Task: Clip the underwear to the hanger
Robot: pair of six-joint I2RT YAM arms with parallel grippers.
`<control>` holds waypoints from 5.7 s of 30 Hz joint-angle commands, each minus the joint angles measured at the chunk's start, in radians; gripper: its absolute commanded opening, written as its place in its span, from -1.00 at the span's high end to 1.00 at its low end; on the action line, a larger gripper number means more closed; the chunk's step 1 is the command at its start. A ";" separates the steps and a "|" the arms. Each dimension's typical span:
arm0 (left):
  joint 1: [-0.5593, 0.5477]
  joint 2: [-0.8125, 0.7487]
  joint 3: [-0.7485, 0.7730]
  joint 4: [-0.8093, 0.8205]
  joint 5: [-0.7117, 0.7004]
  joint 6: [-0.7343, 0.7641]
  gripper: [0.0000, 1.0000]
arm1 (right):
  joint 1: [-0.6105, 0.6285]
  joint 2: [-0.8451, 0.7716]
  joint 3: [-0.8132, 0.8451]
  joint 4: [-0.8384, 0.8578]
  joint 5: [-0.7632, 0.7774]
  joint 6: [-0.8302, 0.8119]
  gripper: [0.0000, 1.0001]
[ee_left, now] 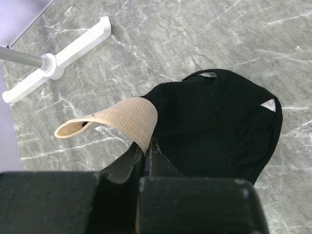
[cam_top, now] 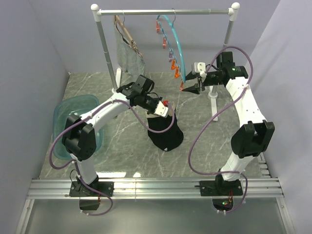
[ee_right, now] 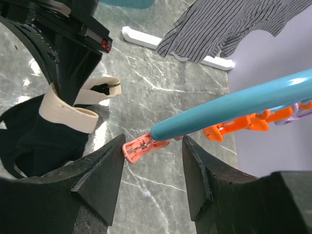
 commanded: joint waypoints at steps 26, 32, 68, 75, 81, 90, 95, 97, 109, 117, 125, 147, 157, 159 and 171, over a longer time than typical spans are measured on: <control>-0.002 0.029 0.062 -0.013 0.077 0.027 0.99 | -0.001 0.012 0.037 -0.116 -0.029 -0.163 -0.54; -0.003 0.038 0.074 -0.014 0.077 0.026 0.99 | 0.006 0.026 0.054 -0.084 -0.052 -0.050 -0.54; 0.003 0.030 0.061 0.047 0.063 -0.037 0.99 | 0.012 -0.026 -0.075 0.365 -0.046 0.570 -0.50; 0.003 0.037 0.076 0.047 0.066 -0.046 0.99 | 0.010 -0.035 -0.086 0.329 -0.034 0.520 -0.85; 0.001 0.040 0.076 0.050 0.066 -0.049 0.99 | 0.018 -0.091 -0.153 0.371 -0.005 0.504 -0.98; 0.001 0.044 0.081 0.058 0.069 -0.065 0.99 | 0.019 -0.132 -0.230 0.499 0.017 0.579 -1.00; 0.001 0.043 0.082 0.050 0.066 -0.052 0.99 | 0.021 -0.121 -0.218 0.530 0.003 0.612 -0.93; 0.001 0.043 0.084 0.050 0.068 -0.054 0.99 | 0.019 -0.118 -0.212 0.528 0.003 0.612 -0.83; 0.004 0.047 0.102 0.047 0.062 -0.039 0.99 | 0.018 -0.115 -0.204 0.549 0.001 0.644 0.08; 0.006 0.063 0.159 0.024 0.077 -0.022 0.99 | 0.018 -0.095 -0.155 0.537 -0.017 0.742 0.88; 0.004 0.079 0.174 0.022 0.045 0.038 0.99 | 0.019 -0.092 -0.147 0.534 -0.014 0.791 1.00; 0.018 0.205 0.334 0.098 -0.018 0.125 0.99 | 0.018 -0.040 -0.029 0.263 -0.065 0.598 1.00; 0.020 0.245 0.384 0.104 -0.021 0.185 0.99 | 0.023 -0.019 0.017 0.128 -0.055 0.466 1.00; 0.020 0.254 0.397 0.113 -0.024 0.181 0.99 | 0.024 -0.008 0.035 0.077 -0.052 0.423 1.00; 0.020 0.262 0.429 0.137 -0.020 0.195 0.99 | 0.029 0.015 0.054 0.013 -0.005 0.320 1.00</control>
